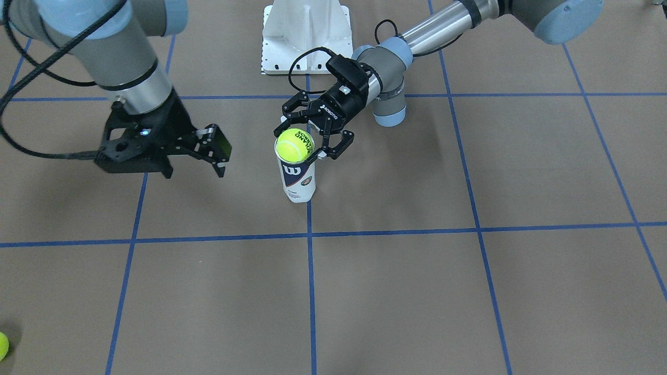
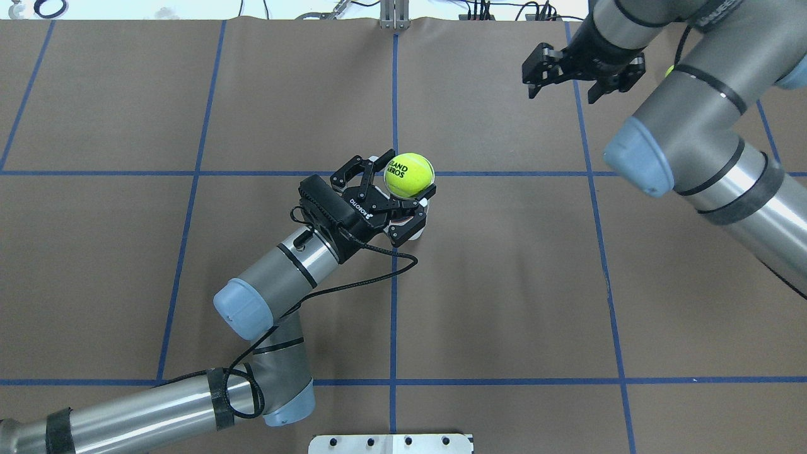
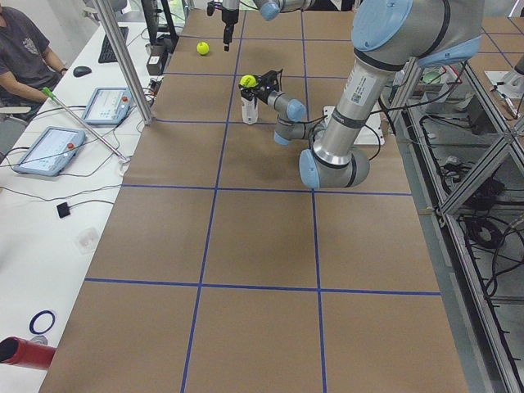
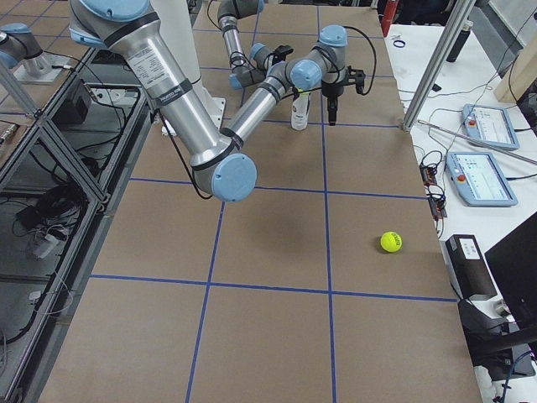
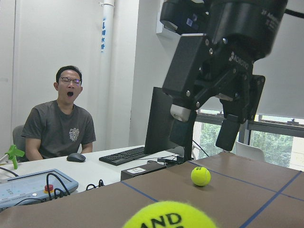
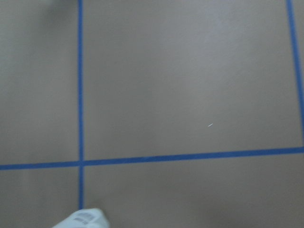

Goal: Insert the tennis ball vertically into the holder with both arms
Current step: 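Move the right gripper to the Roland Garros ball and grasp it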

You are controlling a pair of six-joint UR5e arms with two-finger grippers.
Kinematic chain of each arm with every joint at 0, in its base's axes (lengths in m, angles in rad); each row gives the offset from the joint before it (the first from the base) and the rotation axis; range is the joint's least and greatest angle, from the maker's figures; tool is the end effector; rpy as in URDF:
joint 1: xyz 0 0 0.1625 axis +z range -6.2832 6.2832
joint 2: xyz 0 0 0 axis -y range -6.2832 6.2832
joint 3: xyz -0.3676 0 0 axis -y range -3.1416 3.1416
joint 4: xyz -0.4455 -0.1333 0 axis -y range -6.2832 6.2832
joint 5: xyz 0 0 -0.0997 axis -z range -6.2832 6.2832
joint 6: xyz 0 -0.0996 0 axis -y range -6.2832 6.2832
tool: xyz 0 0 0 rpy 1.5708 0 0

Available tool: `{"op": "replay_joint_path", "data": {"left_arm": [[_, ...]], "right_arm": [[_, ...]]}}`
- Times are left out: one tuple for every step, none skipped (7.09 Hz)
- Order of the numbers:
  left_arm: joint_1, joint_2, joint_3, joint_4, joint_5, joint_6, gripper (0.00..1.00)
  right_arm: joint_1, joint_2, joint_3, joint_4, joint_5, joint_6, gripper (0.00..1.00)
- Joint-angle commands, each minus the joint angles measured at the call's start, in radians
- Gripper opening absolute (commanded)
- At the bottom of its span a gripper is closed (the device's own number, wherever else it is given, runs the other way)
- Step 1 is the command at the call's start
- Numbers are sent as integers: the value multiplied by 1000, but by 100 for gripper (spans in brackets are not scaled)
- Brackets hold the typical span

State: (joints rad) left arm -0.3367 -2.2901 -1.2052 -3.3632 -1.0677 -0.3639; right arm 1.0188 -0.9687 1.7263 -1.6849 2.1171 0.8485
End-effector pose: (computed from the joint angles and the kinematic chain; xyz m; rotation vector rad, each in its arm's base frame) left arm 0.5810 -0.3955 0.1536 1.6331 1.2681 -0.0082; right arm -0.2781 -0.6070 0.1676 0.1398 -0.8065 0.1041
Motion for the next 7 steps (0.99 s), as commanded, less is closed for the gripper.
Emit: {"op": "replay_joint_path", "data": {"left_arm": [[1, 0, 0, 1, 0, -3, 91], [-1, 1, 0, -1, 0, -3, 92], [1, 1, 0, 1, 0, -3, 92], [1, 1, 0, 1, 0, -3, 92], [1, 1, 0, 1, 0, -3, 92], [1, 1, 0, 1, 0, -3, 92], [1, 3, 0, 1, 0, -3, 92]], "right_arm": [[142, 23, -289, 95, 18, -137, 99], [185, 27, -517, 327, 17, -137, 99], [204, 68, -657, 393, 12, -150, 99], [202, 76, -736, 433, -46, -163, 98], [199, 100, -839, 538, -69, -151, 98], [196, 119, -912, 582, -75, -147, 98], [182, 119, -948, 632, -119, -147, 98]]}}
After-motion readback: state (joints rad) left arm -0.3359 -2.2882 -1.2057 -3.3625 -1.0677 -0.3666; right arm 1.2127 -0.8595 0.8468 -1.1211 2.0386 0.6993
